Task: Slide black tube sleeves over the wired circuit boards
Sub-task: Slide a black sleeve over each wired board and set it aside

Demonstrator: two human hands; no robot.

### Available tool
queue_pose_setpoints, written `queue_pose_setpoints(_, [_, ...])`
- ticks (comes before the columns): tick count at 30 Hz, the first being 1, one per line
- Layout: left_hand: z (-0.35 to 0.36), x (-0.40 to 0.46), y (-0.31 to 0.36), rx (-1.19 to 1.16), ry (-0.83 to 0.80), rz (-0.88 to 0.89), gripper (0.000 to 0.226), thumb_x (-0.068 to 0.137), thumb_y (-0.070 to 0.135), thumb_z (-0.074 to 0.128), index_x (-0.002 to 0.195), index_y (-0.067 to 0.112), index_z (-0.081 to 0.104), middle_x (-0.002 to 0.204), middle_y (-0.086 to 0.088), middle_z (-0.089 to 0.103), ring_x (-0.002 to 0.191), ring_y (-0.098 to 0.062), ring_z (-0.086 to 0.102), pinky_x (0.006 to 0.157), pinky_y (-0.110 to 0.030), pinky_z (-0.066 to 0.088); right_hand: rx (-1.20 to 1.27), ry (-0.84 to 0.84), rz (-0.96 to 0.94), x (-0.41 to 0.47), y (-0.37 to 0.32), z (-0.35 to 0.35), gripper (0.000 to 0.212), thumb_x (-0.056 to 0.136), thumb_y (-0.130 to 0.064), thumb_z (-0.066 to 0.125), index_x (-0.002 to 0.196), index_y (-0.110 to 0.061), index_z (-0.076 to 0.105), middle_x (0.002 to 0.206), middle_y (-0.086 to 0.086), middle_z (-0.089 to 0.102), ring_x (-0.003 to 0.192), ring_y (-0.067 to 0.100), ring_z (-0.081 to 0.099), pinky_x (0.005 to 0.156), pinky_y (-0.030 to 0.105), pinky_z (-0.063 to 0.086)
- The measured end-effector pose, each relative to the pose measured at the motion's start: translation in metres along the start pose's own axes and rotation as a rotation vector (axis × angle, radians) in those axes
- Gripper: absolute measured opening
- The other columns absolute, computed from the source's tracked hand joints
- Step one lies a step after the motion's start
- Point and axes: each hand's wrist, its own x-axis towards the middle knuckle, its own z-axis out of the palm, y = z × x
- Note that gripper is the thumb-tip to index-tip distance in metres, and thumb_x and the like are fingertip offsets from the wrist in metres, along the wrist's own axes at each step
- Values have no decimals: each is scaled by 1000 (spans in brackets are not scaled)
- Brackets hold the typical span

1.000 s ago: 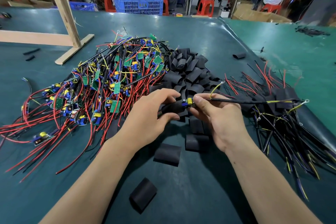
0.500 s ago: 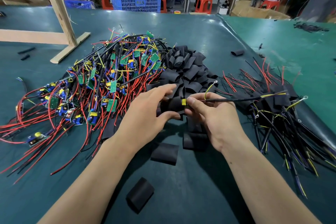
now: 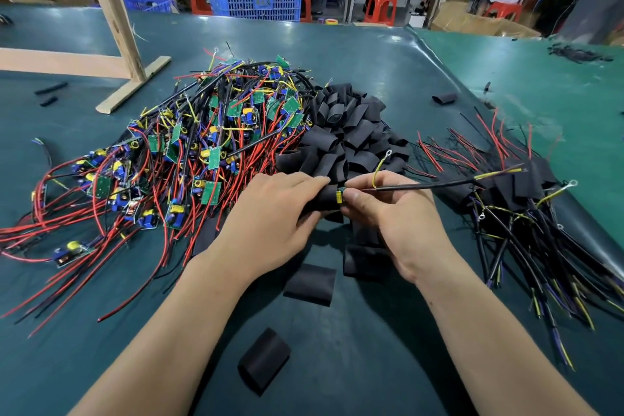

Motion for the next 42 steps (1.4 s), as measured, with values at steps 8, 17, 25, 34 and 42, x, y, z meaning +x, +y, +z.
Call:
queue_pose_setpoints(8, [5,1,2,-136,23,55,51,94,21,63,139,0,50,117,-9,65,97,-28,53,89,-39,43,17,97,-127,-1,-3,1,14,80,3,75,76,-10,71,67,3,72,64,12,69,62,19,54])
queue_pose_setpoints(17, [6,3,5,-144,92,67,50,93,7,63,140,-2,48,124,-13,62,102,-36,57,89,-46,46,117,105,-57,-7,-3,8,15,79,1,76,75,-12,72,67,3,72,64,12,67,62,21,54])
queue_pose_setpoints(25, [0,4,3,-203,198,126,48,89,8,66,133,-6,54,122,-12,66,93,-35,60,87,-32,44,178,-43,-20,-8,-12,-1,20,77,7,73,82,-12,77,78,8,75,75,18,70,66,21,54])
queue_pose_setpoints(34, [2,5,5,-222,211,192,53,85,6,72,134,-4,54,124,-7,66,89,-32,60,83,-38,48,87,-67,-101,-10,-11,2,20,82,5,70,81,-14,76,81,7,75,76,17,69,66,25,55])
queue_pose_setpoints(42, [-12,0,-1,-310,331,-46,44,72,33,84,108,9,72,98,-2,70,90,-21,65,84,-36,50,189,-34,-44,-7,-15,-3,23,83,6,68,75,-14,75,79,7,72,76,18,67,63,22,55])
